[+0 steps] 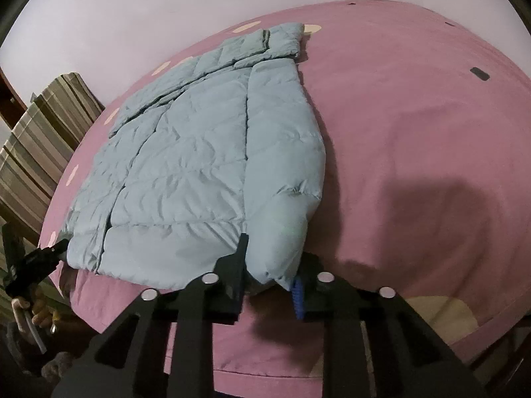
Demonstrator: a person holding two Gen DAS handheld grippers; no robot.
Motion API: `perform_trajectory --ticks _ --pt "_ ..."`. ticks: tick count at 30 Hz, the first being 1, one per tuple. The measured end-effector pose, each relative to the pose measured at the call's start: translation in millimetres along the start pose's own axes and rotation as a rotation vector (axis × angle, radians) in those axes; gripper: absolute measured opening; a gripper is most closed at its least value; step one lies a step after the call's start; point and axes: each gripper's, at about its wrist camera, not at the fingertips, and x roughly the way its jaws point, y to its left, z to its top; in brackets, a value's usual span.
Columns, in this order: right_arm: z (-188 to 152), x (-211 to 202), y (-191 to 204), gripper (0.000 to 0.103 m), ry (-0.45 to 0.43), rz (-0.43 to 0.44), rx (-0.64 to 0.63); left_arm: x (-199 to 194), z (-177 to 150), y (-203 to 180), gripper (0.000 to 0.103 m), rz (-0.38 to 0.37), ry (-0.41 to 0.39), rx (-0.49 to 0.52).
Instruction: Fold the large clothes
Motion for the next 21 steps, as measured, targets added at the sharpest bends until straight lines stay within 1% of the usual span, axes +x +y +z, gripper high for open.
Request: perform_trajectory --ticks 1,4,6,10,12,13,15,17,19,21 --pt "0.0 -0.5 0.9 0.014 0.0 0.009 -0.002 -1.5 0.5 -0.9 0.016 -0.01 -0.009 -0.006" --pt "1.2 -4.3 0.6 0.01 -0.006 0.044 0.015 -8.7 1.9 -6.2 0.009 -0.005 -0.034 0.006" --pt "4.2 -7.7 -0.9 0.009 -0.014 0.069 0.034 -17.4 8.1 -15.1 0.008 -0.007 -0.066 0.018" --pt "22.5 -22.1 -1.5 0.007 -0.069 0.127 0.065 -39.8 28.7 -35.5 0.007 -0.019 -0.153 0.057" --pt "34.1 -26.3 -0.7 0.007 -0.093 0.145 0.069 -47.2 48.5 -49.5 0.007 -0.019 -0.199 0.085" --pt "45.4 -27.6 -0.4 0.007 -0.108 0.158 0.072 -48.7 59.0 -55.3 0.007 -0.019 -0.217 0.099" --pt "62.2 -27.3 -0.8 0.007 -0.124 0.176 0.081 -45.0 81.0 -63.7 0.007 -0.007 -0.239 0.12" --pt "85.8 -24.0 -1.2 0.007 -0.146 0.186 0.083 -35.1 104.5 -68.0 0.007 -0.001 -0.25 0.13" --pt "111.3 -13.5 -0.3 0.007 -0.157 0.18 0.077 -20.4 127.1 -69.4 0.007 0.012 -0.246 0.133" --pt "130.3 0.8 -0.4 0.007 -0.147 0.18 0.086 5.5 149.2 -72.0 0.007 0.035 -0.225 0.138"
